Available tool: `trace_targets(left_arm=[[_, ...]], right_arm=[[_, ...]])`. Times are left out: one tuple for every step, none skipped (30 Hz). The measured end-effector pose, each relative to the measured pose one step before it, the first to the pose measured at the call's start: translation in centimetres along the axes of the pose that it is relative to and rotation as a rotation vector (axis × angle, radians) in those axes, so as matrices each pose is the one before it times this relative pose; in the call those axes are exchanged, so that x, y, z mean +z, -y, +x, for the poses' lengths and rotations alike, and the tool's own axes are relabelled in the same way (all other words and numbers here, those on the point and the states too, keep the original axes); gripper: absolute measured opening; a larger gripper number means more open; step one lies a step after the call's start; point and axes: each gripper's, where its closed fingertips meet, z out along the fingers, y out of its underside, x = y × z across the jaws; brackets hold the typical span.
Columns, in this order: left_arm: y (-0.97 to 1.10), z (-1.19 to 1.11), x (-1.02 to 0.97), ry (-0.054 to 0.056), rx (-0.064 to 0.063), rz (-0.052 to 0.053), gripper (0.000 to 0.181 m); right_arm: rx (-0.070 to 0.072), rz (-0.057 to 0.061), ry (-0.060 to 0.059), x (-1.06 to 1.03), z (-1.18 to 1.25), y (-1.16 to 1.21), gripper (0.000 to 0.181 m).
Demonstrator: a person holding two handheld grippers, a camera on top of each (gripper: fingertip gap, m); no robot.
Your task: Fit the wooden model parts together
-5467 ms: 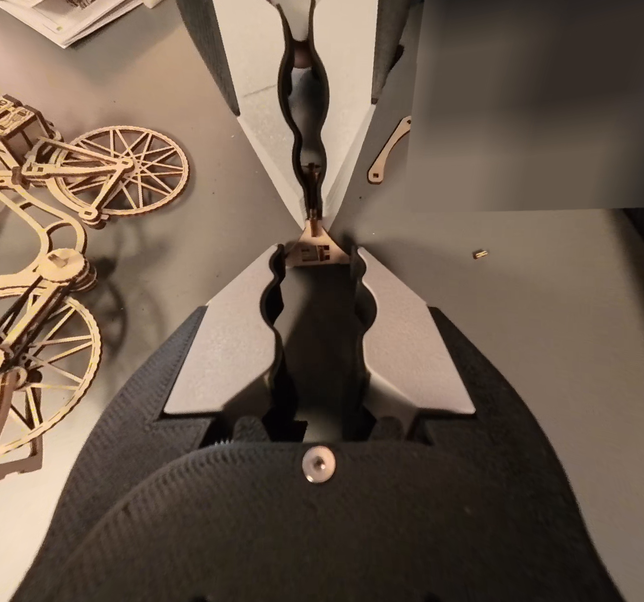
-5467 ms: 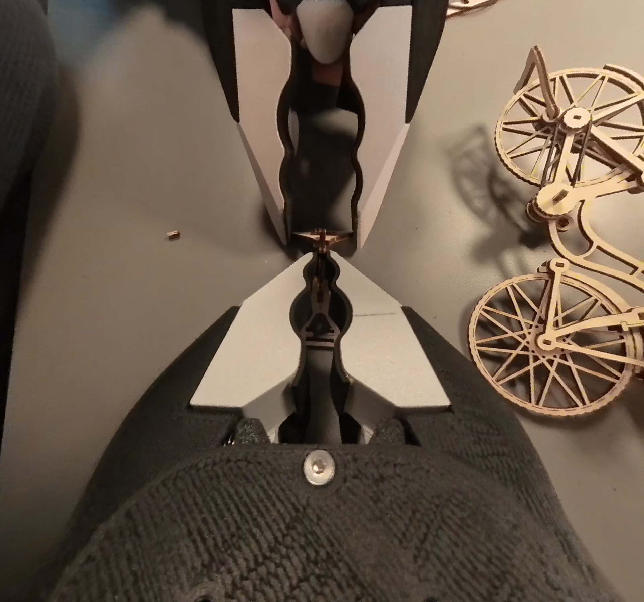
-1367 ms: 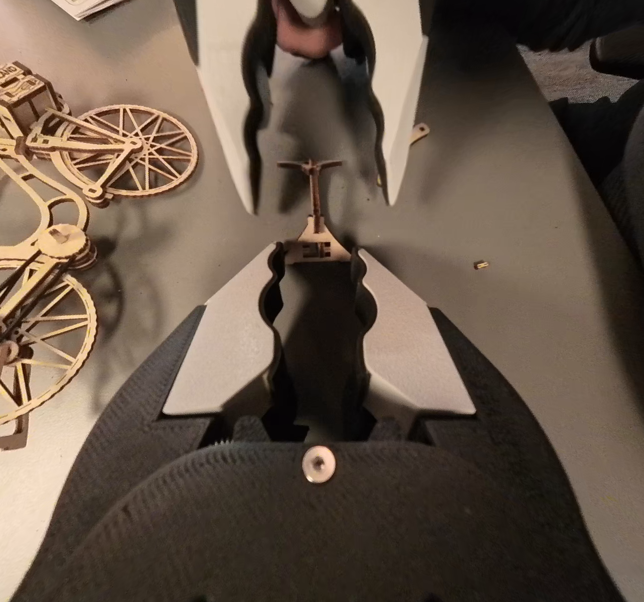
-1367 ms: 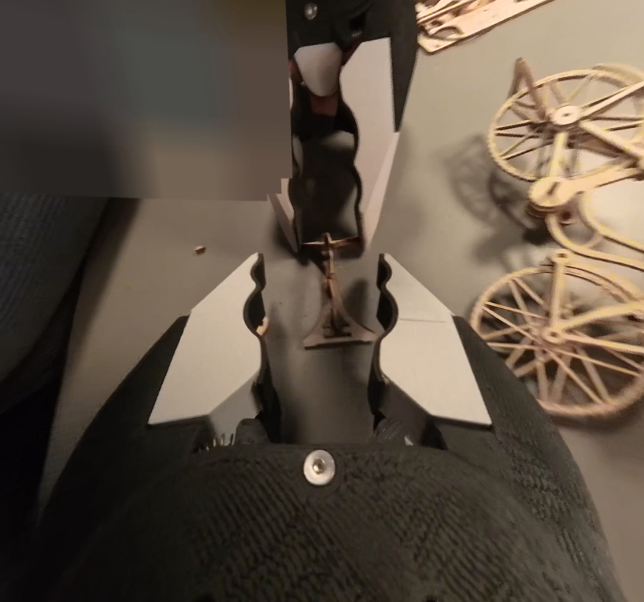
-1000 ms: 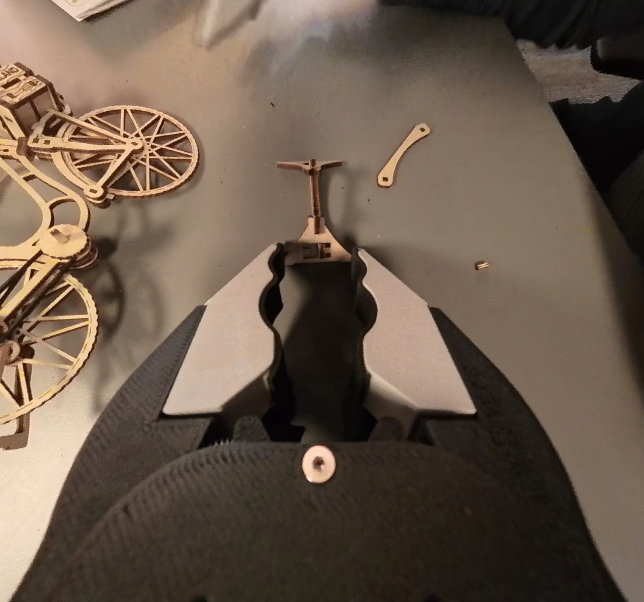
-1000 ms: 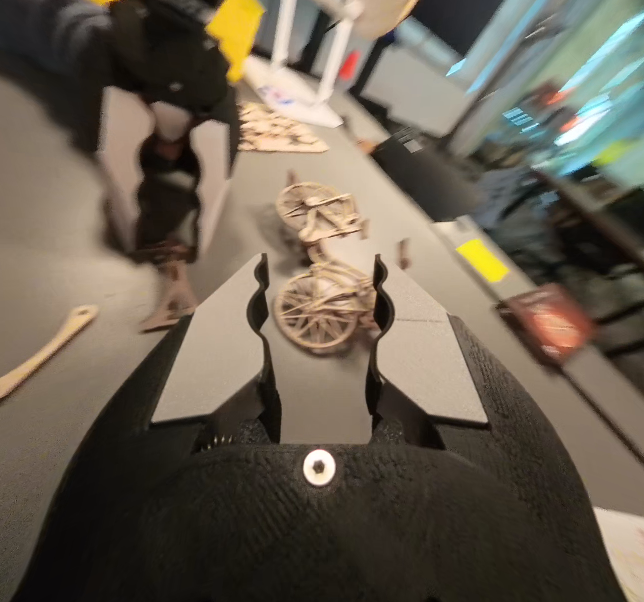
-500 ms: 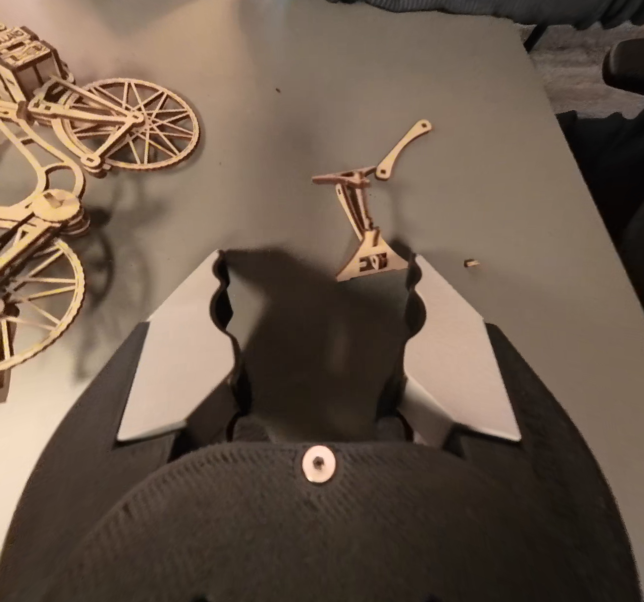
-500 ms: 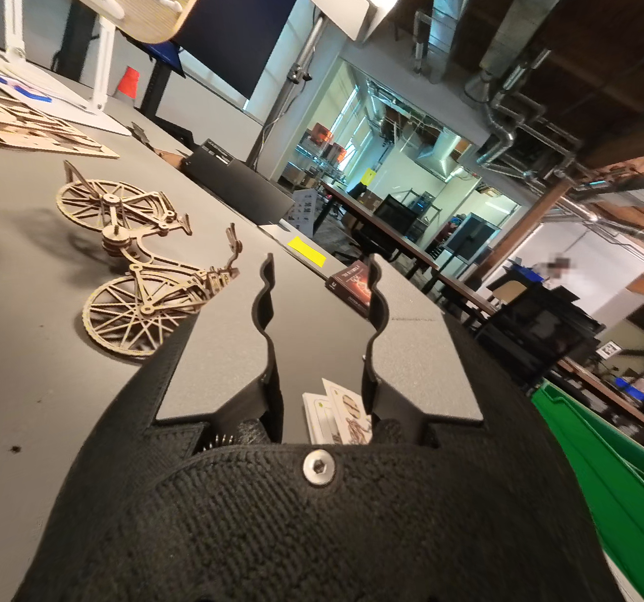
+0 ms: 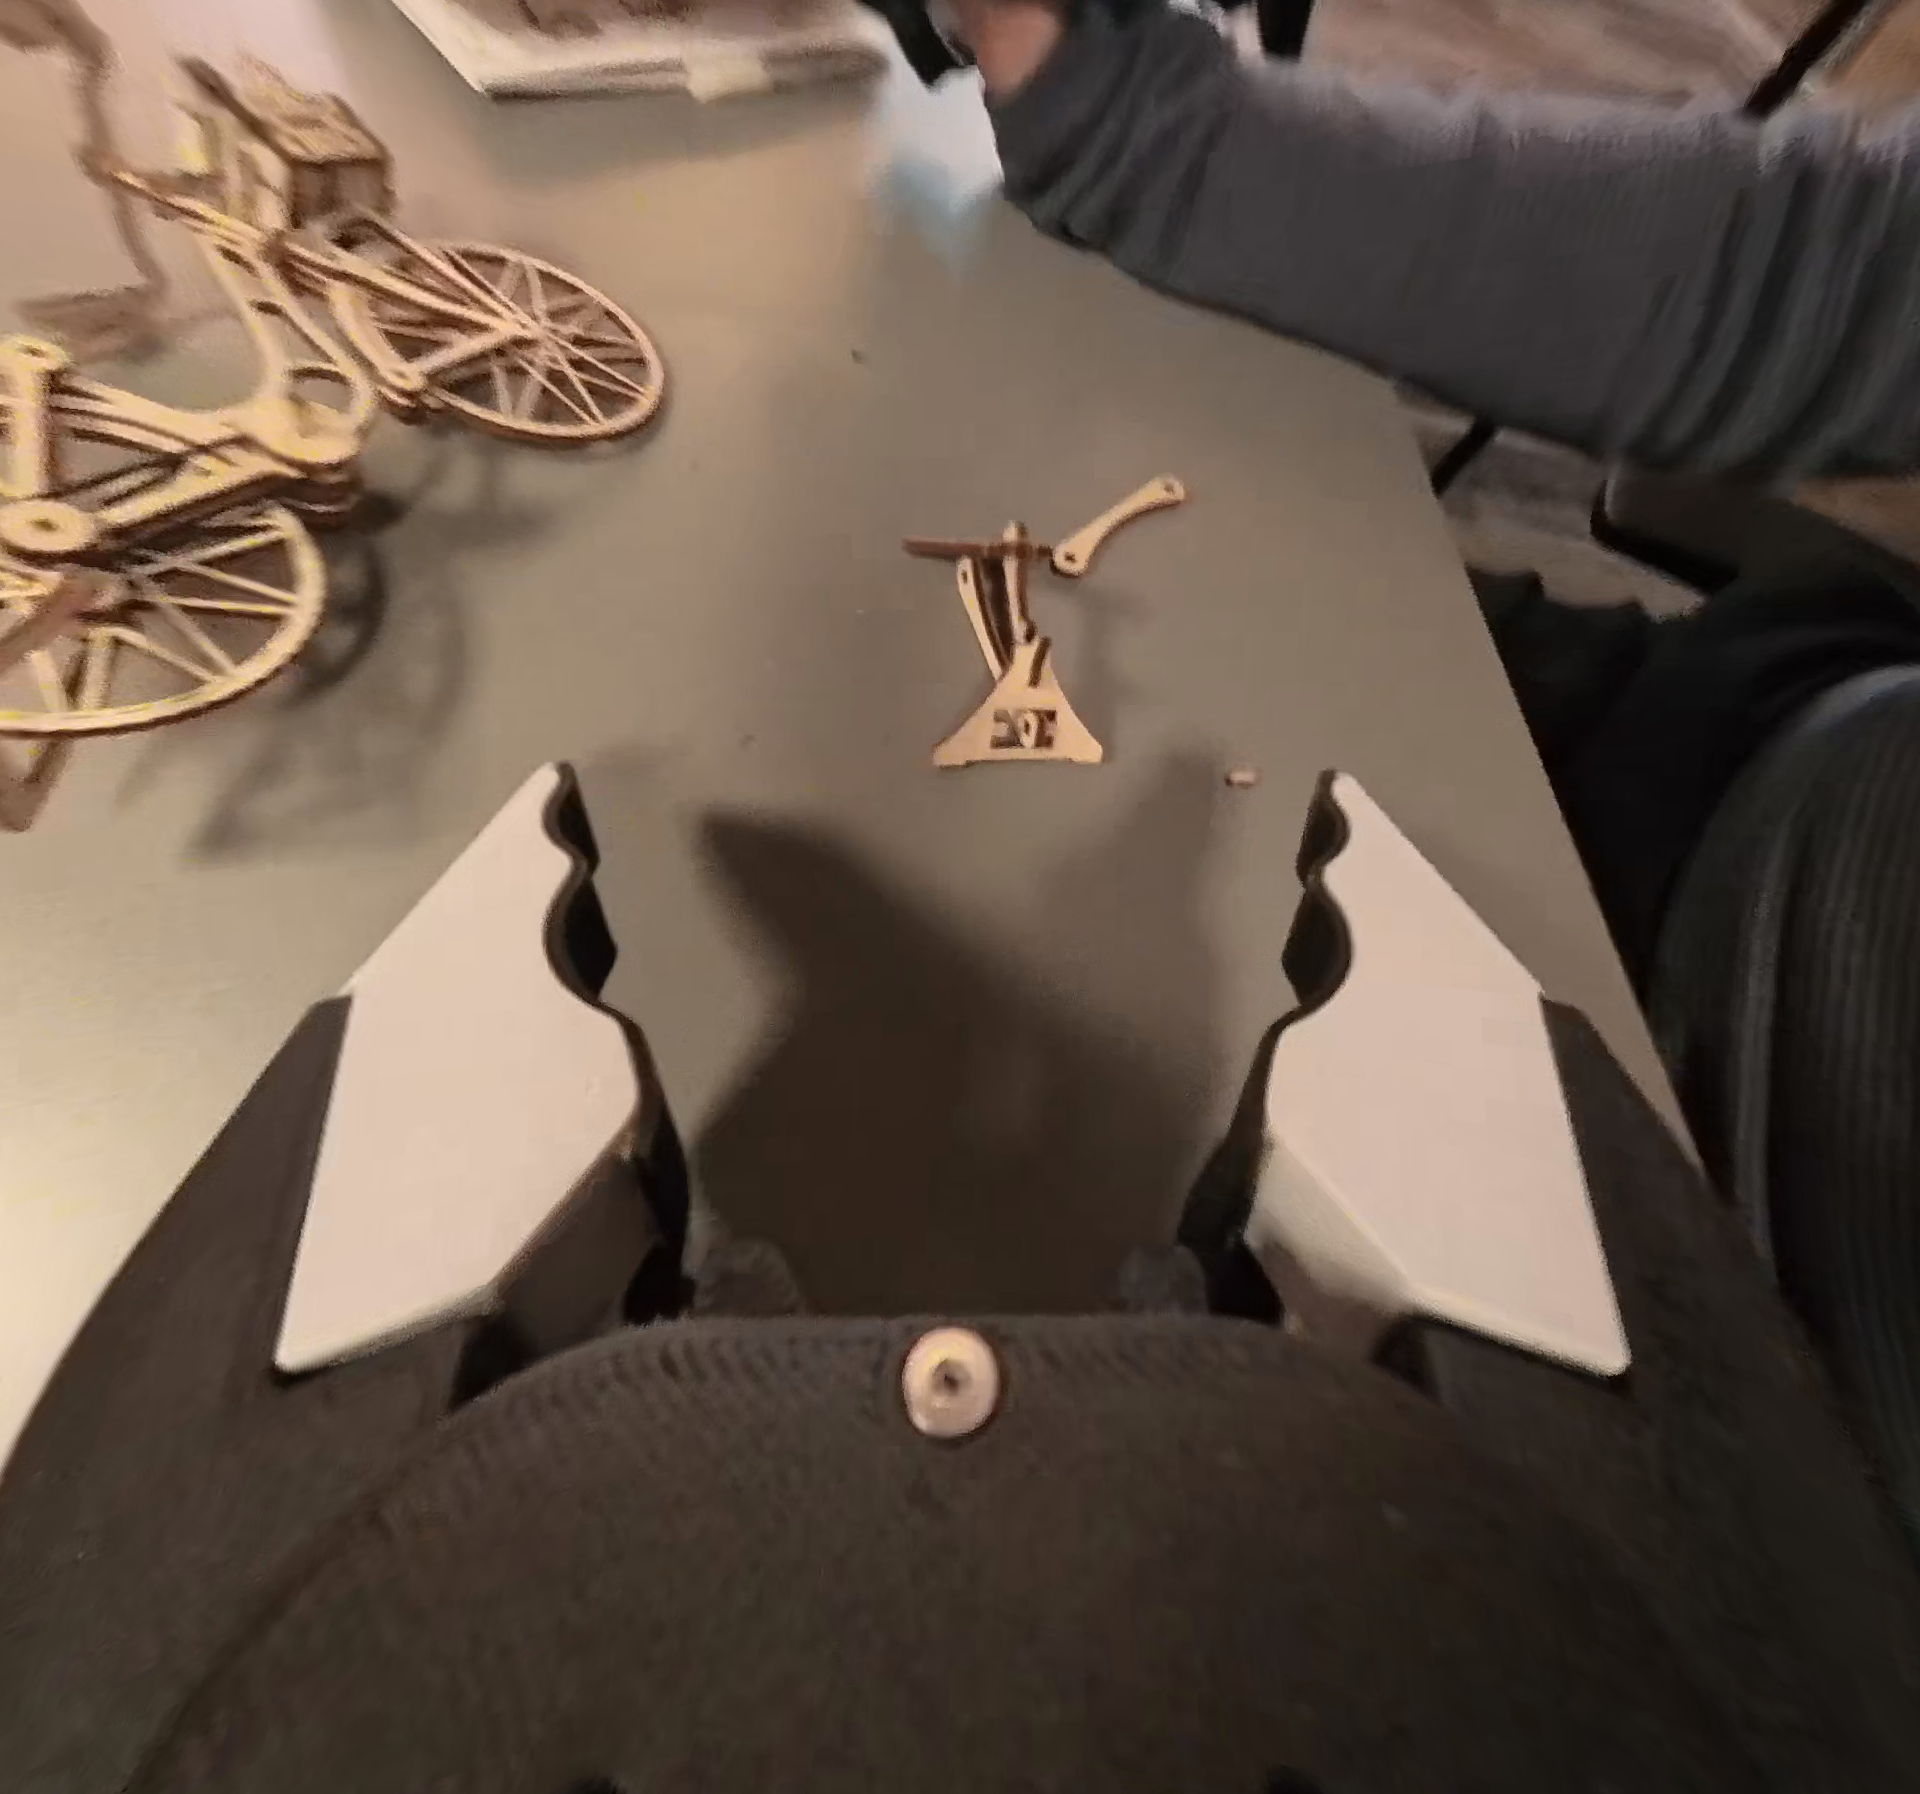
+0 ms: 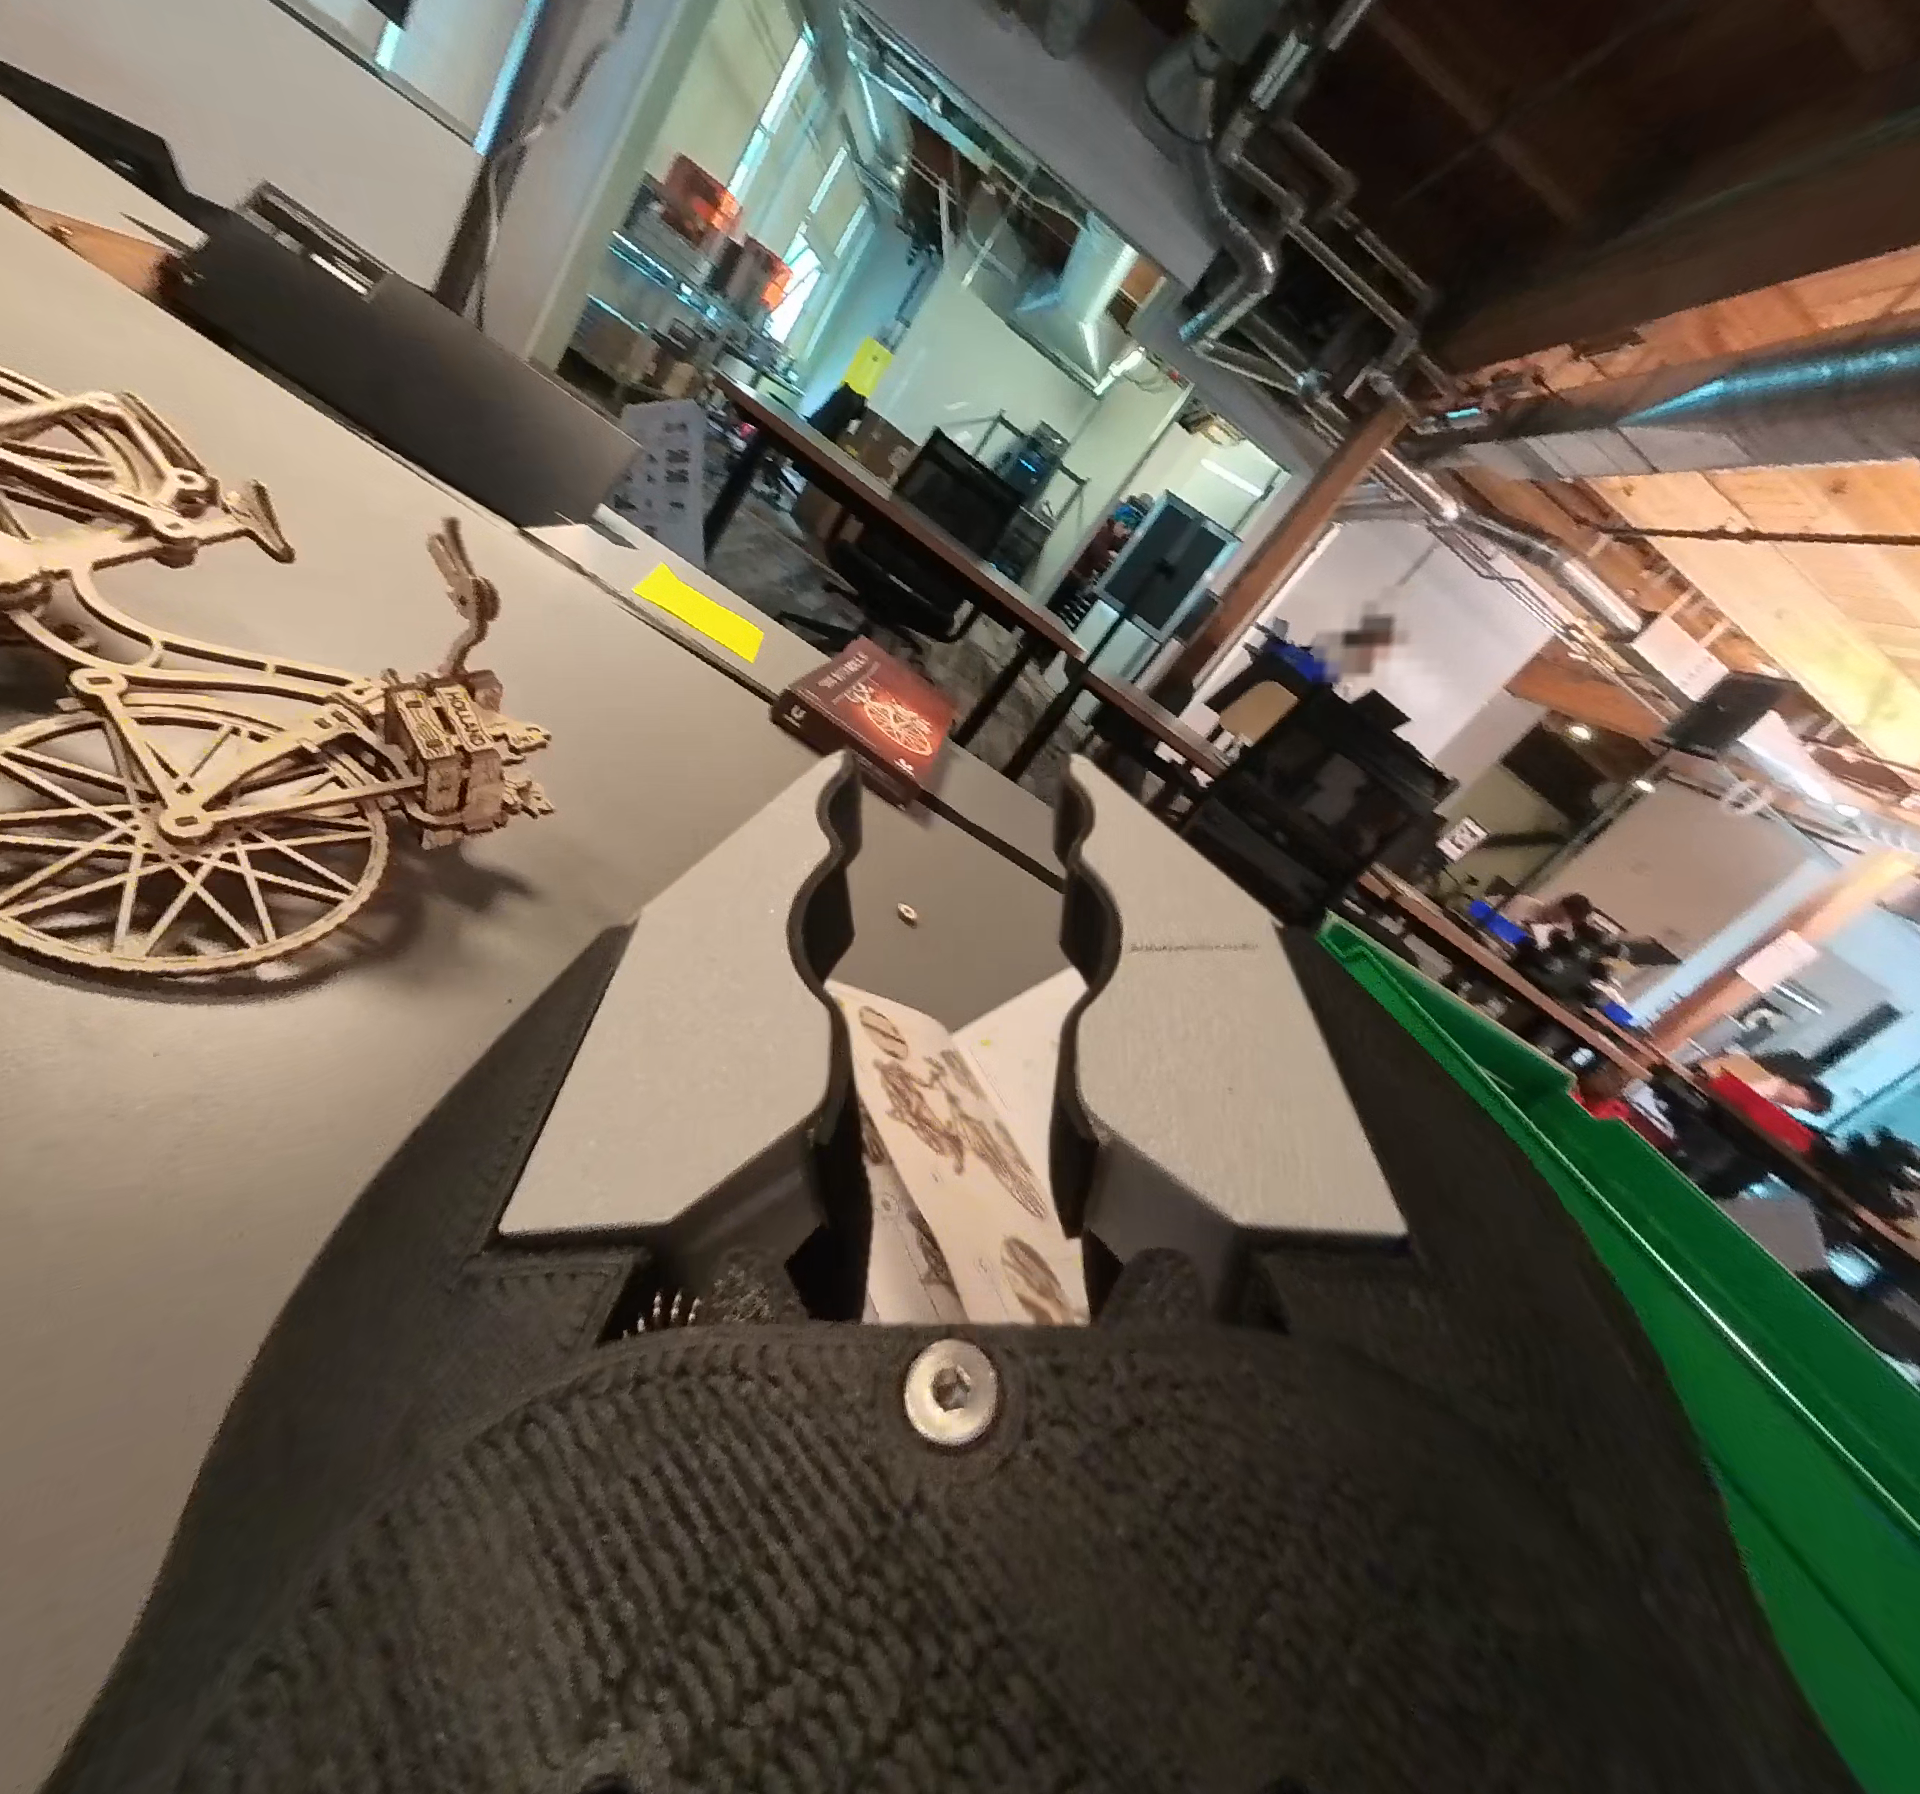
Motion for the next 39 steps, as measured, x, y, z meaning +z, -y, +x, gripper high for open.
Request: trace_targets(left_arm=[[0.489, -0.291, -0.401, 0.0129, -0.0141, 0.0411, 0.131], [0.43, -0.393, -0.339, 0.0154, -0.0218, 0.036, 0.13], [0.369, -0.277, -0.296, 0.0052, -0.0217, 0.0309, 0.128], [0.262, -0.041, -0.233, -0.0092, -0.0163, 0.0222, 0.121], [0.116, -0.04, -0.129, -0.0073, -0.0169, 0.0106, 0.114], [-0.146, 0.221, -0.005, -0.0204, -0.0106, -0.009, 0.111], [-0.465, 0.496, 0.177, -0.0297, 0.0019, -0.0323, 0.108], [-0.578, 0.533, 0.318, -0.0213, 0.0179, -0.0419, 0.106], [-0.597, 0.543, 0.427, -0.0106, 0.0361, -0.0456, 0.104], [-0.525, 0.422, 0.516, 0.0049, 0.0471, -0.0451, 0.104], [-0.497, 0.416, 0.546, 0.0082, 0.0472, -0.0442, 0.103], [-0.458, 0.484, 0.563, 0.0026, 0.0425, -0.0434, 0.104], [-0.397, 0.461, 0.554, -0.0001, 0.0359, -0.0408, 0.104], [-0.317, 0.275, 0.481, 0.0055, 0.0279, -0.035, 0.105], [-0.247, 0.221, 0.384, 0.0037, 0.0241, -0.0284, 0.109], [-0.036, 0.171, 0.257, 0.0024, 0.0162, -0.0125, 0.111], [0.066, 0.223, 0.125, -0.0052, 0.0096, -0.002, 0.111], [0.043, 0.128, 0.052, -0.0035, 0.0024, 0.0004, 0.11], [0.01, 0.057, -0.011, -0.0018, 0.0008, 0.0012, 0.11], [0.015, 0.071, -0.038, -0.0045, -0.0024, 0.0027, 0.108], [0.029, 0.105, -0.05, -0.0081, -0.004, 0.0038, 0.108], [0.017, 0.15, -0.043, -0.0094, -0.0019, 0.0034, 0.107], [0.011, 0.16, -0.037, -0.0094, 0.0007, 0.0024, 0.106], [-0.012, 0.13, -0.012, -0.0066, 0.0031, 0.0005, 0.106], [-0.012, 0.11, 0.004, -0.0043, 0.0049, -0.0008, 0.106], [-0.016, 0.114, 0.02, -0.0044, 0.0062, -0.0013, 0.106], [-0.01, -0.011, 0.014, 0.0019, 0.0014, -0.0009, 0.106], [0.012, 0.018, 0.008, -0.0015, -0.0007, 0.0006, 0.106], [0.019, 0.059, -0.025, -0.0048, -0.0002, 0.0016, 0.106], [0.008, 0.048, 0.002, -0.0032, 0.0006, 0.0009, 0.105], [-0.007, 0.0, 0.004, 0.0015, 0.0018, -0.0009, 0.105], [-0.019, 0.049, 0.017, 0.0001, 0.0044, -0.0016, 0.104], [0.025, 0.177, 0.042, -0.0064, 0.004, 0.0, 0.104], [0.054, 0.212, 0.052, -0.0082, 0.0023, 0.0008, 0.104], [0.07, 0.233, 0.073, -0.0083, 0.0022, 0.0009, 0.104], [0.037, 0.186, 0.064, -0.0065, 0.004, -0.0006, 0.105], [-0.007, 0.072, 0.033, -0.0006, 0.0043, -0.0015, 0.105], [0.007, 0.005, -0.009, 0.0, 0.0005, 0.0002, 0.105], [0.016, 0.005, -0.029, -0.0033, -0.0042, 0.0024, 0.105]], right_arm=[[-0.0054, -0.0059, -0.013, -0.313, 0.091, 0.039, 0.033], [-0.005, -0.0105, -0.0135, -0.329, 0.052, 0.028, 0.033], [-0.003, -0.0153, -0.0099, -0.382, -0.062, 0.028, 0.032], [0.0032, -0.0167, -0.0051, -0.473, -0.188, 0.106, 0.031], [0.0113, -0.0177, -0.0058, -0.601, -0.261, 0.249, 0.031], [0.0191, -0.0178, -0.0025, -0.747, -0.412, 0.414, 0.029], [0.0281, -0.0142, 0.0198, -0.9, -0.875, 0.601, 0.029], [0.0372, -0.0115, 0.0589, -1.073, -1.605, 0.735, 0.031], [0.0494, -0.0181, 0.086, -1.172, -2.23, 0.619, 0.032], [0.0629, -0.0293, 0.095, -1.177, -2.611, 0.312, 0.032], [0.0729, -0.0302, 0.1105, -1.096, -3.07, 0.134, 0.033], [0.0803, -0.0272, 0.1267, -0.855, -3.44, 0.035, 0.033], [0.0748, -0.0377, 0.1084, -0.454, -3.189, -0.198, 0.033], [0.0458, -0.0462, 0.068, -0.057, -2.432, -0.43, 0.033], [0.013, -0.0496, 0.0342, 0.223, -1.674, -0.57, 0.034], [-0.0034, -0.0592, 0.0181, 0.426, -1.115, -0.661, 0.035], [-0.0087, -0.0675, 0.0121, 0.542, -0.708, -0.696, 0.036], [-0.0101, -0.068, -0.0076, 0.582, -0.112, -0.656, 0.038], [-0.011, -0.0534, -0.0266, 0.525, 0.416, -0.497, 0.039], [-0.0025, -0.0348, -0.0185, 0.442, 0.463, -0.344, 0.039], [0.0183, -0.022, 0.0122, 0.39, 0.138, -0.242, 0.04], [0.0372, -0.0128, 0.0345, 0.342, -0.117, -0.15, 0.041], [0.0384, -0.0048, 0.0404, 0.295, -0.142, -0.085, 0.043], [0.0241, 0.002, 0.0378, 0.215, -0.132, 0.03, 0.048], [0.0088, 0.0038, 0.0237, 0.102, 0.01, 0.109, 0.054], [-0.0039, -0.0031, 0.0036, 0.03, 0.247, 0.059, 0.056], [-0.0129, -0.0075, -0.0047, 0.077, 0.332, -0.003, 0.06], [-0.0122, -0.0053, 0.0006, 0.099, 0.233, 0.068, 0.062], [-0.0077, -0.0049, 0.0059, 0.136, 0.171, 0.106, 0.063], [-0.007, -0.0056, 0.0044, 0.166, 0.222, 0.141, 0.065], [-0.0121, -0.0063, -0.0041, 0.209, 0.382, 0.149, 0.067], [-0.0195, -0.0057, -0.0123, 0.277, 0.536, 0.16, 0.069], [-0.0227, -0.0053, -0.0145, 0.328, 0.604, 0.153, 0.071], [-0.0191, -0.0019, -0.0066, 0.313, 0.506, 0.211, 0.072], [-0.0118, -0.0035, -0.0002, 0.209, 0.423, 0.192, 0.077], [-0.0086, -0.015, -0.0029, 0.029, 0.385, 0.012, 0.082], [-0.01, -0.0199, -0.0094, -0.217, 0.312, -0.104, 0.085], [-0.0117, -0.0112, -0.0165, -0.429, 0.196, -0.077, 0.088], [-0.0092, 0.0073, -0.0214, -0.571, 0.074, 0.047, 0.088]])
